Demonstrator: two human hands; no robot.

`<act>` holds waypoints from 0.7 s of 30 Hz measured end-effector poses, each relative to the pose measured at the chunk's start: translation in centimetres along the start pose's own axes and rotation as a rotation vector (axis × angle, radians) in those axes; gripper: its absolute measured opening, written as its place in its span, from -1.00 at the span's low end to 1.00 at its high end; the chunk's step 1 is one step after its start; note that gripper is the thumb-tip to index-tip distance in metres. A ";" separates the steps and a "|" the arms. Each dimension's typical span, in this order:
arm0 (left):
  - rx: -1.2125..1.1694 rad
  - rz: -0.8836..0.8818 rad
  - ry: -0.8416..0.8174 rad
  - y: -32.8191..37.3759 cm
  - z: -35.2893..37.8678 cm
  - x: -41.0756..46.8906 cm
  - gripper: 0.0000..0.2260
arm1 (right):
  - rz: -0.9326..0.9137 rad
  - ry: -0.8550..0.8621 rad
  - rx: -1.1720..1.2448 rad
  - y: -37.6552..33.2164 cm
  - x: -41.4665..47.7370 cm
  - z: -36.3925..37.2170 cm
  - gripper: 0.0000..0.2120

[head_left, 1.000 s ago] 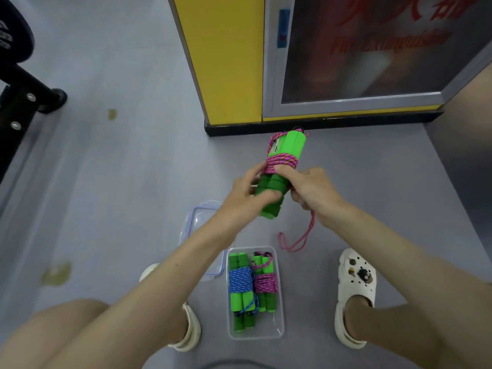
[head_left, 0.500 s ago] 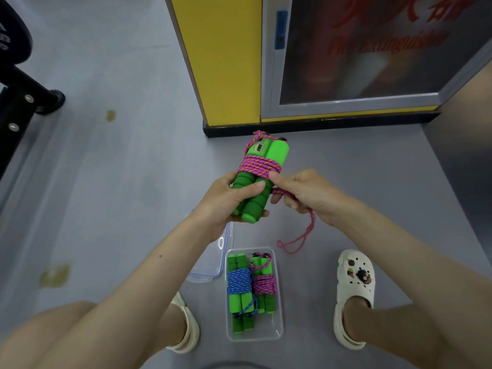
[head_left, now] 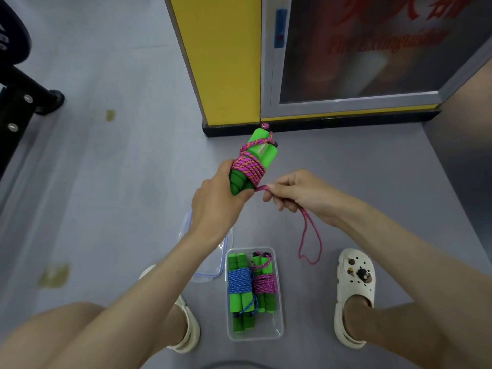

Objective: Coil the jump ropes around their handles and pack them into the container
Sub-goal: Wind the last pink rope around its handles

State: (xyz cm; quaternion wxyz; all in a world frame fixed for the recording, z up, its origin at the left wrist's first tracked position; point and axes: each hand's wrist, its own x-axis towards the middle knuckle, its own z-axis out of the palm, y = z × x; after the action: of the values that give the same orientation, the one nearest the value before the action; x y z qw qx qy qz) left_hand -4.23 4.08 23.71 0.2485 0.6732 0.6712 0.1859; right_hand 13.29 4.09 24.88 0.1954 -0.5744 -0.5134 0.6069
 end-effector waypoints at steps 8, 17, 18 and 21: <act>0.069 0.139 0.009 0.4 1.8 -1.0 -0.46 | -0.005 0.050 -0.118 0.1 0.3 0.7 -0.65; -0.267 0.187 -0.199 0.2 4.1 -2.7 -0.13 | -0.021 0.111 -0.090 0.1 0.5 1.3 -0.56; -0.309 0.177 -0.224 0.4 4.1 -2.8 -0.11 | -0.024 0.133 -0.052 0.0 0.5 1.3 -0.53; -0.385 0.233 -0.234 1.0 3.9 -2.9 -0.09 | -0.021 0.226 0.084 0.0 0.5 1.2 -0.51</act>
State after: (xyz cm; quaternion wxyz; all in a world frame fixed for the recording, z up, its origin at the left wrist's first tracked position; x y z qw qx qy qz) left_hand -1.23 0.90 21.33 0.4250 0.7034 0.5078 0.2583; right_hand 12.06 4.07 24.40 0.2822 -0.6249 -0.4683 0.5572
